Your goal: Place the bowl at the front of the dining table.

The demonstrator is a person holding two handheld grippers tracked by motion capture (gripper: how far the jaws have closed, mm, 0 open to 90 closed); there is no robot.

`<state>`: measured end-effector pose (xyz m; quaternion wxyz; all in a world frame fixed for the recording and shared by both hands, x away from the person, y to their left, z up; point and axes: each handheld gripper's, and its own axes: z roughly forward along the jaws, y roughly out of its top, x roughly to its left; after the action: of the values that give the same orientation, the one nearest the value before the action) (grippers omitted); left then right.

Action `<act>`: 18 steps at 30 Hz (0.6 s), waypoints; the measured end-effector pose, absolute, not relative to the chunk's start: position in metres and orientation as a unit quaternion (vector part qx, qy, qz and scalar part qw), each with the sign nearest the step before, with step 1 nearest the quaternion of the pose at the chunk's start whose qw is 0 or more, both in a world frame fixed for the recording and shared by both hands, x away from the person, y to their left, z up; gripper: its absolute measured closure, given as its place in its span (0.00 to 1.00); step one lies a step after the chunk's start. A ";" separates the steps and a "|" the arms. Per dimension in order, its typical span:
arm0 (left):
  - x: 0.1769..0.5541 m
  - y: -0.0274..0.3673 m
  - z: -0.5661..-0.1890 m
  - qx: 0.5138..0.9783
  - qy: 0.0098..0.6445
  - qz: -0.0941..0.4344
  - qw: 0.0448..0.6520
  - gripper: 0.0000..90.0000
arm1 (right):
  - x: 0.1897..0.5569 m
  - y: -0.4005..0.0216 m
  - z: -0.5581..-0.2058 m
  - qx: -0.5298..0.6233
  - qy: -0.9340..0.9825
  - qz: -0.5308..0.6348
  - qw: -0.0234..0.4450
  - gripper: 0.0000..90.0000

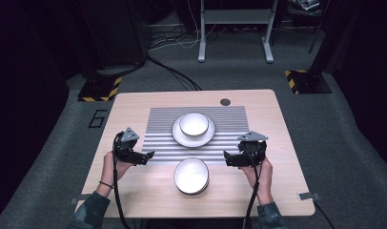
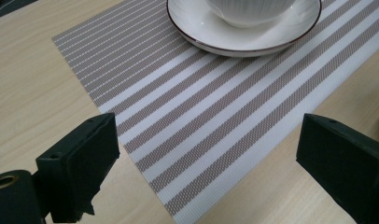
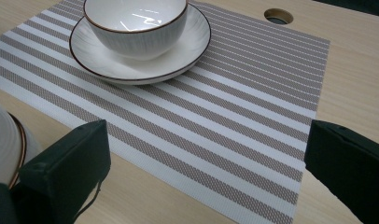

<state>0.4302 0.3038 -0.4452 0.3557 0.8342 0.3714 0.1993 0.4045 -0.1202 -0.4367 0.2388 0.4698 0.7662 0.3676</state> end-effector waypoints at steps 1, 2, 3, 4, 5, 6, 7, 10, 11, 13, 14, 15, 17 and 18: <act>0.428 0.305 -0.446 0.833 0.373 0.200 0.357 0.06 | 0.402 -0.122 -0.438 0.471 0.765 0.366 0.240 0.00; 0.426 0.307 -0.447 0.832 0.375 0.201 0.356 0.06 | 0.400 -0.124 -0.439 0.472 0.765 0.364 0.242 0.00; 0.424 0.309 -0.448 0.832 0.376 0.201 0.355 0.06 | 0.397 -0.126 -0.439 0.473 0.764 0.364 0.244 0.00; 0.421 0.311 -0.449 0.830 0.379 0.201 0.356 0.06 | 0.395 -0.128 -0.441 0.476 0.763 0.361 0.247 0.00; 0.419 0.312 -0.451 0.829 0.381 0.201 0.357 0.06 | 0.393 -0.129 -0.442 0.477 0.763 0.358 0.249 0.00; 0.417 0.314 -0.452 0.829 0.382 0.202 0.355 0.06 | 0.391 -0.131 -0.443 0.479 0.762 0.355 0.252 0.00; 0.415 0.315 -0.454 0.829 0.384 0.202 0.353 0.06 | 0.390 -0.134 -0.445 0.480 0.762 0.354 0.253 0.00; 0.410 0.320 -0.458 0.826 0.389 0.200 0.354 0.05 | 0.385 -0.141 -0.450 0.488 0.759 0.348 0.256 0.00; 0.408 0.321 -0.460 0.826 0.390 0.200 0.355 0.05 | 0.384 -0.143 -0.451 0.489 0.758 0.346 0.259 0.00; 0.404 0.324 -0.464 0.824 0.394 0.197 0.356 0.05 | 0.381 -0.147 -0.454 0.492 0.757 0.343 0.261 0.00; 0.402 0.324 -0.465 0.825 0.394 0.197 0.354 0.05 | 0.379 -0.149 -0.456 0.495 0.754 0.342 0.262 0.00; 0.400 0.326 -0.467 0.825 0.395 0.198 0.352 0.05 | 0.377 -0.151 -0.457 0.496 0.754 0.341 0.263 0.00; 0.395 0.329 -0.471 0.825 0.397 0.196 0.350 0.05 | 0.374 -0.156 -0.461 0.501 0.751 0.340 0.263 0.00; 0.393 0.331 -0.473 0.825 0.399 0.196 0.350 0.05 | 0.372 -0.158 -0.463 0.503 0.749 0.340 0.263 0.00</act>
<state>0.3930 0.3314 -0.4731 0.3495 0.8248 0.3987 0.1965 0.3720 -0.1579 -0.4633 0.2633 0.5033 0.7494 0.3402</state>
